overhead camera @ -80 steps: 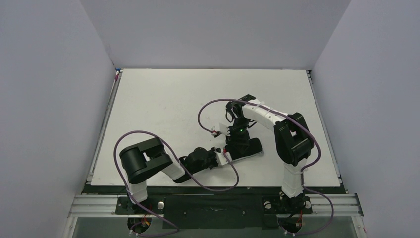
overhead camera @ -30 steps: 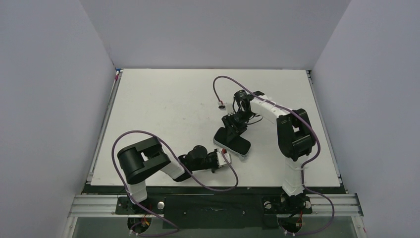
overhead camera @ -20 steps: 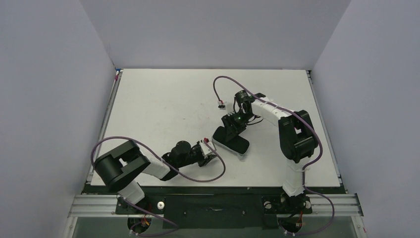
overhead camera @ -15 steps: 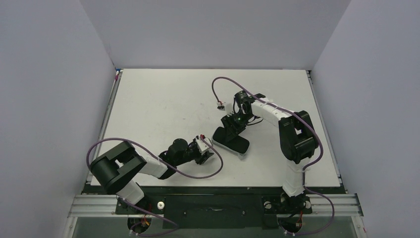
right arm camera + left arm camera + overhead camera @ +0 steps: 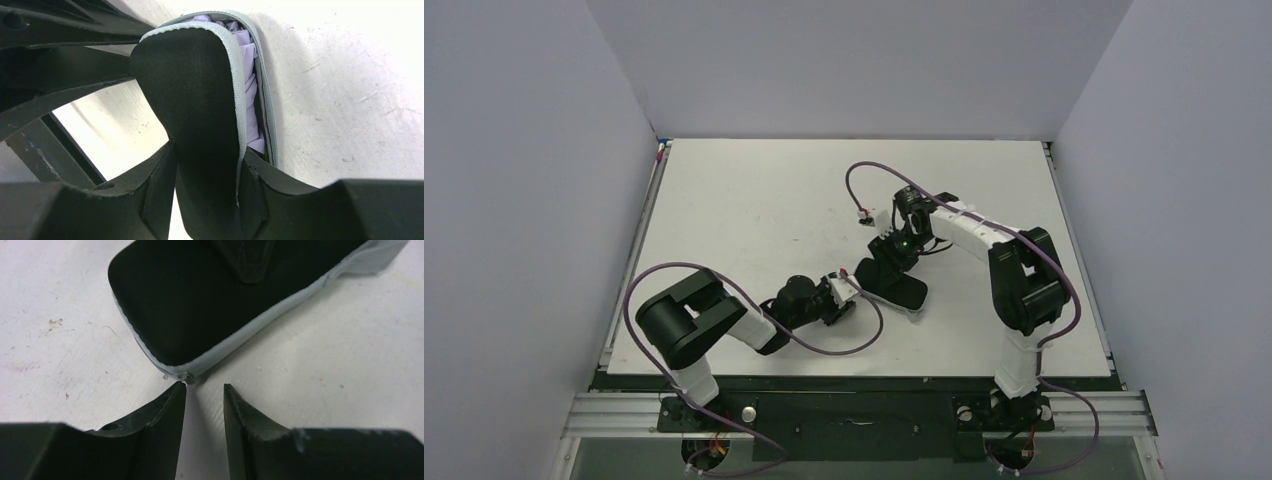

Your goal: Open the umbrella

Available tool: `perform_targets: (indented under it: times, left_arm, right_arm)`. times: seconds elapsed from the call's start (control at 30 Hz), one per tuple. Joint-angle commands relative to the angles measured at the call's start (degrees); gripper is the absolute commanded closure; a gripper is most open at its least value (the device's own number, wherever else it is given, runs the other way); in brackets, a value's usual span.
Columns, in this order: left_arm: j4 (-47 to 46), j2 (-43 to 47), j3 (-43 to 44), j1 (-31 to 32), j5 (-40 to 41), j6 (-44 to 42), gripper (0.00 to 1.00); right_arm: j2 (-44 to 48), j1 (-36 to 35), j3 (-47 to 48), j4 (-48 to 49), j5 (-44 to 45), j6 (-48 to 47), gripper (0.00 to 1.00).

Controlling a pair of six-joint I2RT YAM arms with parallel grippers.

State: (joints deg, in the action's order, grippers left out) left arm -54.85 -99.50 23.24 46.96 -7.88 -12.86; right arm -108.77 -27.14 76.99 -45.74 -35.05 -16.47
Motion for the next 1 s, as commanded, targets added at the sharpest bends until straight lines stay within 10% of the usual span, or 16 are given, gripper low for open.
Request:
perform_targets:
  times: [0.0,0.23,0.73,0.97]
  left_arm:
    - [-4.66,-3.76,3.63,-0.25,2.9,-0.23,0.7]
    - [-8.58,-7.97,4.96,-0.3,3.55,-0.1,0.71]
    - [-13.11,-12.18,5.71,-0.24,3.43,-5.3,0.71]
    - [-13.43,-12.62,5.39,0.32,4.6,-6.65,0.89]
  right_arm:
    - [2.02,-1.38,-4.29,6.53,13.58,3.02,1.0]
    - [8.43,-4.76,-10.25,12.24,28.76,10.89,1.0]
    - [9.12,-6.17,-11.05,8.51,21.35,6.98,1.0]
    - [9.18,-6.11,-11.17,6.62,19.6,4.3,1.0]
